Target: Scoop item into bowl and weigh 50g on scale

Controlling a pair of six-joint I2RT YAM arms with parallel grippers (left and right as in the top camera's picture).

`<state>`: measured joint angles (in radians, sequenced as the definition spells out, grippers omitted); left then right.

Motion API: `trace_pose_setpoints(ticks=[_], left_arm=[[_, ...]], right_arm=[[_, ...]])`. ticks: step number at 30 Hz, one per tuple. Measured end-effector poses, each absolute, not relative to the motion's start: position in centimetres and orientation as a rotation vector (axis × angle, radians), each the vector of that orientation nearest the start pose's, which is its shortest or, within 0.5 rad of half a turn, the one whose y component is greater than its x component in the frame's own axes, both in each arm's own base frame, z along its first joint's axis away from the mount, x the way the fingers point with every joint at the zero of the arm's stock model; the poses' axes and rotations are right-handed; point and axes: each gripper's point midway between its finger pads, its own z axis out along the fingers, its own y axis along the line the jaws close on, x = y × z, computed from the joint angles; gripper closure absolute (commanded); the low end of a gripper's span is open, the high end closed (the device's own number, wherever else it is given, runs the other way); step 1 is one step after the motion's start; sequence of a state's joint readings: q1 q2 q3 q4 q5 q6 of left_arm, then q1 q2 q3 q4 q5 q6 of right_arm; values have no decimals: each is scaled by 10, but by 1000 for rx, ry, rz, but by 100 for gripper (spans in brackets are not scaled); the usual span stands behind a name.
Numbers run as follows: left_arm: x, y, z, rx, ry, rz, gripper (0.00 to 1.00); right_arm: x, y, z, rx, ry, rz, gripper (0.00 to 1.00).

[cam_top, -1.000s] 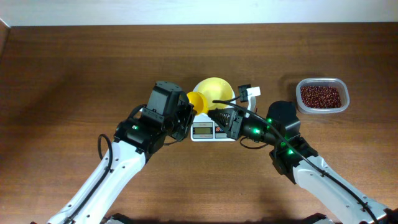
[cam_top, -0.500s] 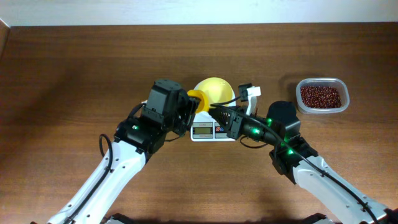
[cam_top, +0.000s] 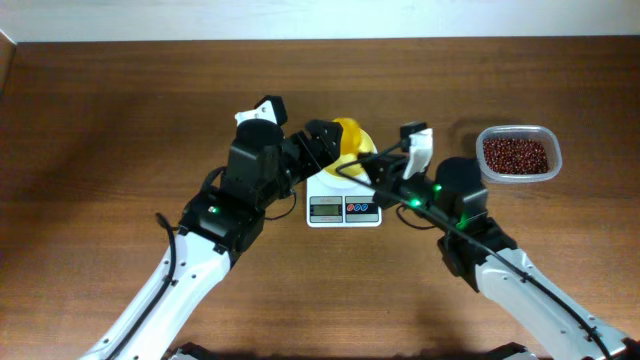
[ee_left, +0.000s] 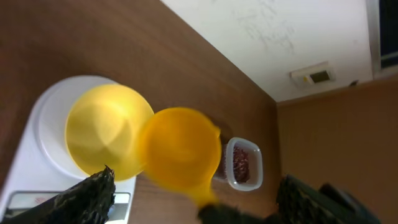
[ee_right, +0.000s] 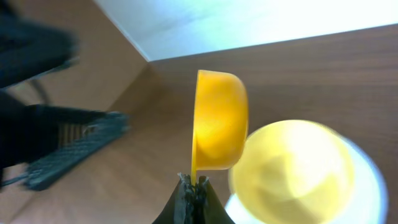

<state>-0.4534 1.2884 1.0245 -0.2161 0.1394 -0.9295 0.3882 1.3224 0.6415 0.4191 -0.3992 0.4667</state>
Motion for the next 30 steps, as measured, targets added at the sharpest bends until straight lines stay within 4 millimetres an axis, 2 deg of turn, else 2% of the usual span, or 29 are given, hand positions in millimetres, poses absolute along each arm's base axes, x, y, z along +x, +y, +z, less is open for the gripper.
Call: trace_pose_setpoints(ticks=[4,7,9,12,16,18,19,20,22,23,24,27,30], left_arm=[[365,-190,261,-368,2101,-862,1],[367,-176,271,-388,2048,-787,1],[369,-167,276,-406,2018,-744,1],[370,-161,277,-425,2004,-704,1],[371,-157,275,-439,2004,-680,1],[368,-154,267,-447,2037,-653,1],[365,-153,262,-450,2059,-640,8],[363,-152,258,-452,2076,-629,23],[357,-149,247,-455,2130,-597,74],[354,-148,241,-455,2155,-581,91],[351,-147,237,-457,2176,-572,100],[339,-147,221,-446,2265,-551,100],[324,-157,210,-396,2338,-549,100]], right_arm=[[369,183,200,-142,1912,900,96],[367,166,184,-98,1988,879,96],[363,158,181,-93,2012,861,96],[352,135,196,-53,2010,819,96],[335,104,226,5,1957,765,96],[324,90,247,16,1897,752,96],[320,86,256,8,1870,757,96],[316,83,263,-1,1849,757,96],[308,71,281,-15,1784,728,96],[305,67,287,-23,1760,714,96],[305,64,291,-28,1746,702,96],[309,55,299,-34,1707,667,96],[315,53,306,-53,1667,654,96]])
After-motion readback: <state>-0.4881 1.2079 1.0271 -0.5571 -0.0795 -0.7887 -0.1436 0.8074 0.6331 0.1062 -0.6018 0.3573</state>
